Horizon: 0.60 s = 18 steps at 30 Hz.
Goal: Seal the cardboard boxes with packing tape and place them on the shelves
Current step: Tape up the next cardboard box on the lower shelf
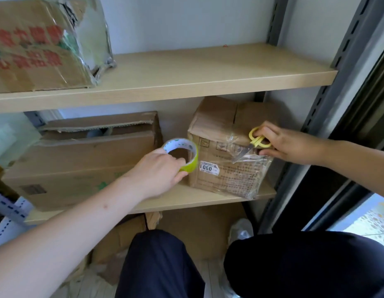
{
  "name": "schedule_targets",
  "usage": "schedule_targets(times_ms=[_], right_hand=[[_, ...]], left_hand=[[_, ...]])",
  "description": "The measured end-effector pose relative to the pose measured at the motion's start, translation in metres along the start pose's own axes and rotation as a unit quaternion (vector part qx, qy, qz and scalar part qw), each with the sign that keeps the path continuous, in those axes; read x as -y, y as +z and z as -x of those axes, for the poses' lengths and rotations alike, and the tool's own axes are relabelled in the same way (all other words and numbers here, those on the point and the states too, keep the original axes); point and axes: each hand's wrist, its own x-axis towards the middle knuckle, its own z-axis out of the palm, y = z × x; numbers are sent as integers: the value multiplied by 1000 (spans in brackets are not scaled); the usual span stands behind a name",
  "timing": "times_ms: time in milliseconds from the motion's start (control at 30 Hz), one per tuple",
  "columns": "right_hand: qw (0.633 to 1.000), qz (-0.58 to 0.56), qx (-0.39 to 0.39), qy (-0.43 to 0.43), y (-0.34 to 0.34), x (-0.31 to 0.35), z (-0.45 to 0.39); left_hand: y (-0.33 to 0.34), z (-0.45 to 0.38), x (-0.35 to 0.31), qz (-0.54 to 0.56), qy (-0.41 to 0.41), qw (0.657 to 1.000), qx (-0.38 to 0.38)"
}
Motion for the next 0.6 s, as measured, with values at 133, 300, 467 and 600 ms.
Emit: schedule_targets(times_ms=[133, 300, 467, 600], right_hand=[[999, 33, 8, 21, -2, -7, 5], [998, 49, -14, 25, -4, -4, 7], [998, 32, -13, 61, -7, 2, 10], [990, 57, -45, 123, -27, 19, 24]], left_hand=[[0, 7, 37, -65, -96, 993, 27], [-3, -27, 49, -113, -112, 987, 13], [11, -66, 41, -107, -141, 984, 29], [19, -80, 35, -101, -139, 985, 31]])
